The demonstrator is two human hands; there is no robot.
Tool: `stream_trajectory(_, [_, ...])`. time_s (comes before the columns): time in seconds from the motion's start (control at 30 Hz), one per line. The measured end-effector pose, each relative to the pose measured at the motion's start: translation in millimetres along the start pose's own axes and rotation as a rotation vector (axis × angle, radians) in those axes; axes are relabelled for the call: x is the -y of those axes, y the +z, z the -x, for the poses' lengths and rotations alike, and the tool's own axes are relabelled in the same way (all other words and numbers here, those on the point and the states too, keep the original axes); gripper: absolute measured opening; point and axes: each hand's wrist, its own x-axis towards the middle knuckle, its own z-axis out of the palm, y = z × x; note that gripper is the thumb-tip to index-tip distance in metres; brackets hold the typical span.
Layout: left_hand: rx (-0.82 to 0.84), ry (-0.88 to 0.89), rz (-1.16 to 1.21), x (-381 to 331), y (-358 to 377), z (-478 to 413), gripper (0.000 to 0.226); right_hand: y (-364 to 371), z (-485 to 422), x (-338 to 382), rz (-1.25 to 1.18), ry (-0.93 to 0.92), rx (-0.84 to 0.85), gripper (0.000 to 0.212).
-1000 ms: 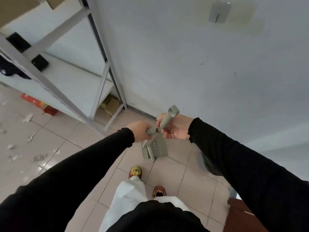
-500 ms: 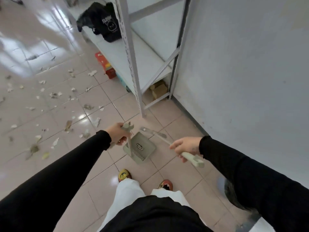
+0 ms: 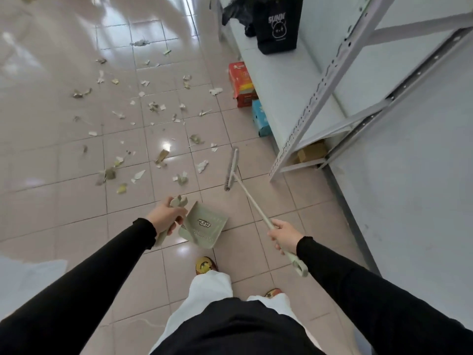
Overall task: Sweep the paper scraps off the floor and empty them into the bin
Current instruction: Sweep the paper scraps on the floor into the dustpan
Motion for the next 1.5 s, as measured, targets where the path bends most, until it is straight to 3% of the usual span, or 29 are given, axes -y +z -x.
stream_trajectory(0.13, [-0.062,0.008,0.028,5.9,-38.3,-17.3,0.011,25.8,-26.7,30.9,-0.119,0.075,0.017,0.057])
stream_trajectory(0.37, [-0.149,0.004,0.105,1.4,-93.2,-43.5,0.016,47.8,-72.9,87.4,0.309,-0.022,-0.070,0.048])
stream_trajectory(0.6, [-0.223,-0.004,0.082,-26.5,-133.3,-84.2,0.019,59.1,-144.4,154.5,0.516,-0.051,-0.057,0.037])
stream_trajectory(1.0, [-0.185,-0.089,0.027,-56.9,-195.6,-147.3,0.023,127.9,-198.7,194.8,0.843,-0.015,0.110,0.039])
stream_trajectory(1.1, [-0.173,-0.087,0.019,-59.8,-204.5,-151.5,0.025,117.3,-170.9,203.4,0.766,0.005,0.218,0.045])
stream_trajectory(1.27, [-0.140,-0.090,0.009,-51.4,-217.3,-151.2,0.027,91.7,-107.1,201.4,0.449,0.061,0.190,0.051])
stream_trajectory(1.4, [-0.108,-0.081,-0.003,-42.1,-221.6,-145.7,0.026,137.4,-112.8,201.8,0.565,-0.030,0.083,0.051])
stream_trajectory(1.5, [-0.083,-0.071,-0.003,-34.7,-224.7,-142.2,0.024,181.2,-139.0,207.9,0.616,0.007,0.073,0.050])
